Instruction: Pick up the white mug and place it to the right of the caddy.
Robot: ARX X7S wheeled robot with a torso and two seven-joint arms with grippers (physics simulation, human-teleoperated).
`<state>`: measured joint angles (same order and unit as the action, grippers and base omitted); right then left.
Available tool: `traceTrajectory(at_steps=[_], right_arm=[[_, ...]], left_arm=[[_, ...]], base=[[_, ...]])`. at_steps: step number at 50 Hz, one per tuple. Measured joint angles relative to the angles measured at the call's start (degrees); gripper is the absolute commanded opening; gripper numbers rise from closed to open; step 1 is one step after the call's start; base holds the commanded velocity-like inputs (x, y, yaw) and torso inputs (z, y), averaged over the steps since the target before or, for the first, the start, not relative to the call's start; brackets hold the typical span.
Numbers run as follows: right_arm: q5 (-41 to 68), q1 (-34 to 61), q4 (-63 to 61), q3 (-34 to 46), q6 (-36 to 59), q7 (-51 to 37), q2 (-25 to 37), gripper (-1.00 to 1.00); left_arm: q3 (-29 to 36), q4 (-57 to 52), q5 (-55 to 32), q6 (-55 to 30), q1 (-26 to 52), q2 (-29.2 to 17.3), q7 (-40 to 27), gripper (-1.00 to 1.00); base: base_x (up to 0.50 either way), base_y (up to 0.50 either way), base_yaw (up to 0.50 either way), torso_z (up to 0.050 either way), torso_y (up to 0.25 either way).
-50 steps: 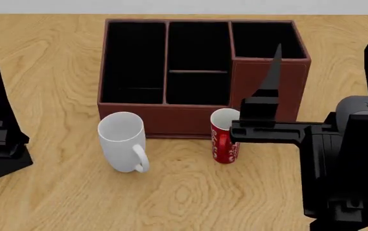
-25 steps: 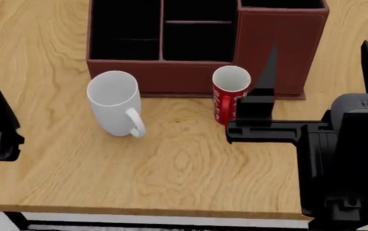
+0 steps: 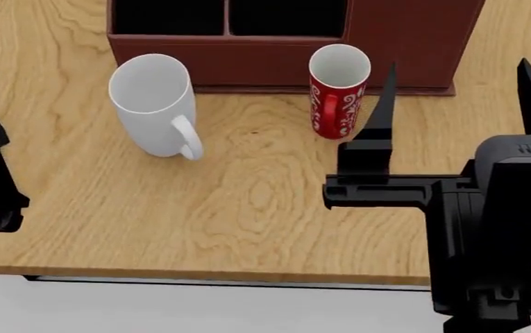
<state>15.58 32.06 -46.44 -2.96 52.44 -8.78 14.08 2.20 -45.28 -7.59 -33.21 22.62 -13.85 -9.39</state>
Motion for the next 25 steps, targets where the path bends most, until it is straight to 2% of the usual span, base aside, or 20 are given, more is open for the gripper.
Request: traceTrajectory(at_steps=[17, 25], right_arm=[[1.5, -0.6, -0.2, -1.7, -1.2, -0.1, -0.4, 1.00], [2.6, -0.8, -0.3, -2.5, -2.1, 0.0, -0.9, 1.00]], left_arm=[[0.0, 0.7, -0.6, 0.8, -0.2, -0.2, -0.4, 1.00], [-0.4, 0.8, -0.9, 1.1, -0.4, -0.4, -0.7, 1.00]], base=[[0.00, 0.00, 0.00, 0.000, 0.000], [0.00, -0.30, 0.00, 0.000, 0.000]])
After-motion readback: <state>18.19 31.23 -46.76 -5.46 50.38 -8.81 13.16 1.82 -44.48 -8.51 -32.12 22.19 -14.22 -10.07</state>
